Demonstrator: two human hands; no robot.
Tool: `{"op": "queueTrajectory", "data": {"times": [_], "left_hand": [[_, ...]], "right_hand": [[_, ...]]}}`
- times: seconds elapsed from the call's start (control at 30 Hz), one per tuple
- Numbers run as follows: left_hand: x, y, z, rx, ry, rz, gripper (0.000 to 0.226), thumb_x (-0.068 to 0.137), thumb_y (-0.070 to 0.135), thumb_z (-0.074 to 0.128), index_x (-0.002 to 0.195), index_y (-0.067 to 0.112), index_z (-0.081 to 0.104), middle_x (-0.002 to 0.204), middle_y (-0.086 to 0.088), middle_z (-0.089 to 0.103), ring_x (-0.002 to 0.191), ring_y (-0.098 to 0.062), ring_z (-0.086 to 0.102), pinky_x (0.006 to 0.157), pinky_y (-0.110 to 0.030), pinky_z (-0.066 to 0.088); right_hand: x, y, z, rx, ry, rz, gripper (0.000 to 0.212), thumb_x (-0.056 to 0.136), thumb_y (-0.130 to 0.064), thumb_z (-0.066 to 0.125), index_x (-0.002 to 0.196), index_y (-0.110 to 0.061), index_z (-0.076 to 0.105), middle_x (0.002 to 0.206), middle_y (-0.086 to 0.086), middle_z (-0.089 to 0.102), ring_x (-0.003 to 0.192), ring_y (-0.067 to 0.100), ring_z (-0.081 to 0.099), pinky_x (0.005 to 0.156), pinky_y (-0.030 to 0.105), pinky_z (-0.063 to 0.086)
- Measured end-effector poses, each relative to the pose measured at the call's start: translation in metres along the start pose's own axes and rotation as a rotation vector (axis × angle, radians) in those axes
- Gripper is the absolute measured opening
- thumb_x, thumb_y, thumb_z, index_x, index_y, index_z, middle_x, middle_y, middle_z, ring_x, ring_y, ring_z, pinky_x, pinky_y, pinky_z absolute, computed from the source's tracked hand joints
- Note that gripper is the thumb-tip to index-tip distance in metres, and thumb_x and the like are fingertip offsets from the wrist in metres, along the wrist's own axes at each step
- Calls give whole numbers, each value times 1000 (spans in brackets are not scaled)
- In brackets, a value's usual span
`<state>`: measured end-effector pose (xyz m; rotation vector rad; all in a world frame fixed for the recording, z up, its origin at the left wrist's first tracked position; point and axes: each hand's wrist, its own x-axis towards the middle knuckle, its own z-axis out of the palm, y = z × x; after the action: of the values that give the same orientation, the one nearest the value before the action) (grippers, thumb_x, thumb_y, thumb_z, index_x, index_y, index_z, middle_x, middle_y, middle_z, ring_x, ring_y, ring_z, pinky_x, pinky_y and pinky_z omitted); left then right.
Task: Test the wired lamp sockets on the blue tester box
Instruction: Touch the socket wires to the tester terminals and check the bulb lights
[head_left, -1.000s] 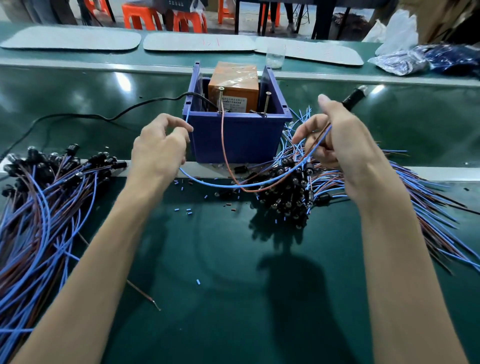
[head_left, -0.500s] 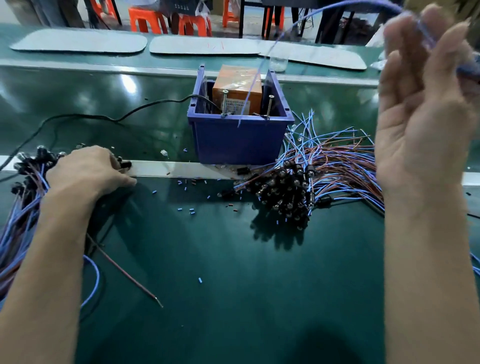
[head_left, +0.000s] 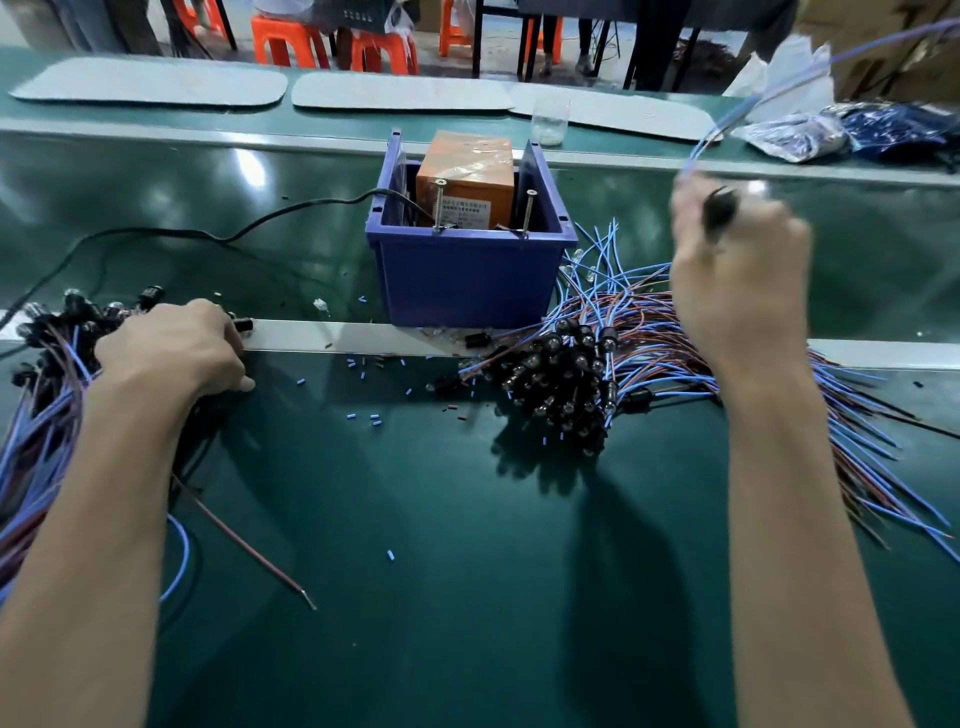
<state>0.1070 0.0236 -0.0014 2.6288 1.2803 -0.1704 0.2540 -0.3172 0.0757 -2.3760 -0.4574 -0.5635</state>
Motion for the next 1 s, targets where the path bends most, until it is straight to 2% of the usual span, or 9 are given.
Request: {"op": "queueTrajectory", "data": {"times": [0.1, 0.17, 0.23, 0.3, 0.43, 0.67, 0.8, 0.9, 1.0], "left_hand": [[-1, 1, 4, 14, 36, -5, 23, 69, 24, 85, 71, 28, 62, 108, -13, 66, 106, -34, 59, 95, -42, 47], [0, -2, 2, 41, -4, 3, 25, 68, 24, 85, 72, 28, 61, 106, -11, 66, 105, -32, 59, 95, -42, 47], [0, -4, -2, 68, -65, 15, 30, 66, 23, 87, 71, 30, 58, 107, -9, 66, 105, -31, 59, 95, -41, 46], [-1, -5, -3, 80, -81, 27, 31, 67, 20, 86, 71, 31, 57, 106, -7, 67, 104, -30, 60, 95, -41, 47], [-7, -4, -4, 37, 14, 24, 25, 69, 21, 85, 68, 30, 61, 106, -9, 67, 103, -31, 60, 93, -40, 48], [-26, 13, -43, -564, 301, 337, 22, 70, 22, 83, 69, 38, 67, 79, 9, 74, 87, -18, 70, 91, -40, 53], [-76, 61, -54, -932, 292, 690, 27, 75, 11, 78, 77, 36, 68, 74, 27, 70, 71, 8, 66, 68, -7, 49], [-107, 91, -52, -1084, 209, 871, 26, 76, 12, 74, 89, 32, 65, 77, 25, 70, 74, 7, 65, 71, -6, 48], [-120, 106, -45, -1249, 105, 900, 19, 74, 17, 76, 88, 25, 65, 76, 18, 71, 74, 2, 64, 71, -13, 50]], "right_hand": [[-23, -7, 22, -162, -541, 211, 25, 99, -31, 47, 85, -12, 57, 84, 17, 51, 79, 28, 46, 69, 31, 32], [-20, -4, 24, -200, -666, 248, 19, 98, -26, 49, 86, -12, 53, 86, 14, 50, 82, 29, 47, 70, 31, 35], [-19, -3, 26, -222, -679, 219, 11, 92, -11, 49, 85, -12, 57, 89, 16, 56, 85, 31, 51, 73, 32, 41], [-21, -3, 27, -223, -735, 193, 34, 84, 1, 43, 102, -15, 67, 105, 15, 64, 100, 31, 57, 86, 34, 47], [-17, -2, 23, -179, -772, 172, 60, 85, 2, 38, 137, -25, 51, 131, 9, 59, 121, 28, 53, 100, 38, 44], [-16, -22, 11, 146, -277, -63, 27, 92, -14, 57, 116, -22, 68, 103, 5, 72, 93, 19, 67, 92, 29, 50], [-32, -55, 14, 643, -570, -143, 29, 91, -11, 63, 119, -16, 63, 95, -2, 72, 71, 5, 70, 65, 13, 49], [-46, -72, 31, 721, -805, -177, 26, 92, -8, 61, 118, -7, 62, 96, 0, 72, 75, 9, 70, 65, 16, 50], [-50, -78, 39, 946, -786, -82, 11, 95, 1, 52, 99, 5, 62, 81, 8, 68, 64, 8, 67, 61, 15, 51]]}}
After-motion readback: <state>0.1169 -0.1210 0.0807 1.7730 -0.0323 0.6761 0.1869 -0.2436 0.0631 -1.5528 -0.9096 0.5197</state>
